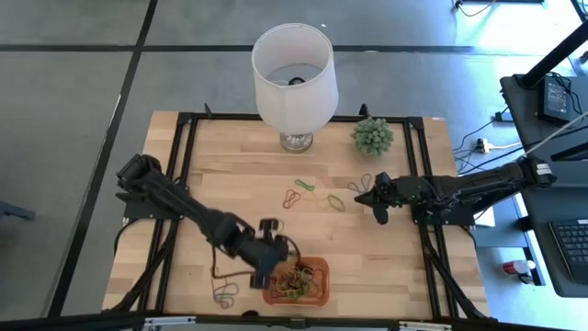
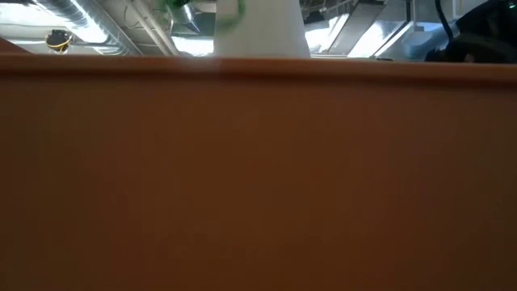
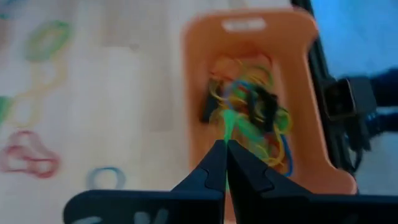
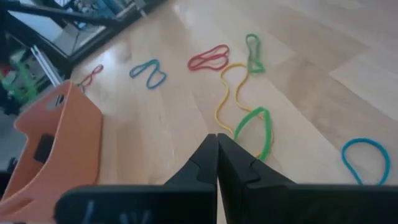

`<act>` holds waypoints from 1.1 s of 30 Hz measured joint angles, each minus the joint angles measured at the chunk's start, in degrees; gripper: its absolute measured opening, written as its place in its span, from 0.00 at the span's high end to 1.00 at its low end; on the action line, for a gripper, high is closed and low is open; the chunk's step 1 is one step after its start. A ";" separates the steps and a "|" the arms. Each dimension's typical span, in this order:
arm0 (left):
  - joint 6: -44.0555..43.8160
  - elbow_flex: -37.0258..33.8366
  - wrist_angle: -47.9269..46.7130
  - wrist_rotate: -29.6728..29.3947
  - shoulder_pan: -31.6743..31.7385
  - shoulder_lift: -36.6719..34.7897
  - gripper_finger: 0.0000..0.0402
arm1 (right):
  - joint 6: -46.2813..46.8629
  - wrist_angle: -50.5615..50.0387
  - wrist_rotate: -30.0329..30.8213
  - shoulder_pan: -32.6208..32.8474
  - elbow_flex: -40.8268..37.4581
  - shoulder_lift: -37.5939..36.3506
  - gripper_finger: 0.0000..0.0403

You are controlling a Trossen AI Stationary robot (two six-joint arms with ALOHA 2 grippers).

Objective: Pick and place rubber bands into bin
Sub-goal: Put the green rubber band into the orange bin, then put the yellow rubber band into the orange bin

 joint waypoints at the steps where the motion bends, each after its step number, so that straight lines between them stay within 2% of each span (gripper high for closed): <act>1: 0.00 0.00 0.15 0.70 -0.53 1.18 0.99 | 0.75 0.21 0.54 0.69 0.10 0.00 0.99; 7: -1.66 -0.02 -0.38 3.95 -2.05 6.96 0.99 | 1.31 0.30 2.05 4.52 2.89 0.59 0.99; 12: -3.59 -0.02 0.06 6.10 -2.42 9.08 0.97 | 1.21 -0.19 4.56 7.07 4.89 1.51 1.00; 16: -3.61 -0.02 1.50 8.06 -2.42 9.32 0.90 | 1.24 -0.18 5.92 8.61 5.79 3.19 1.00; 22: -3.56 -0.02 0.80 7.86 -1.79 8.58 0.76 | 2.79 -0.21 5.91 10.90 6.12 6.56 1.00; 25: -3.92 -0.02 -1.29 7.05 -0.89 6.95 0.72 | 2.79 -0.19 5.89 11.67 6.12 8.10 1.00; 29: -5.34 -0.02 -3.95 4.10 0.54 2.85 0.73 | 2.74 -0.19 5.91 11.88 6.12 9.42 1.00; 33: -3.18 -0.02 -8.64 3.94 3.27 -1.60 0.83 | 2.59 -0.21 5.92 11.88 6.12 10.06 0.99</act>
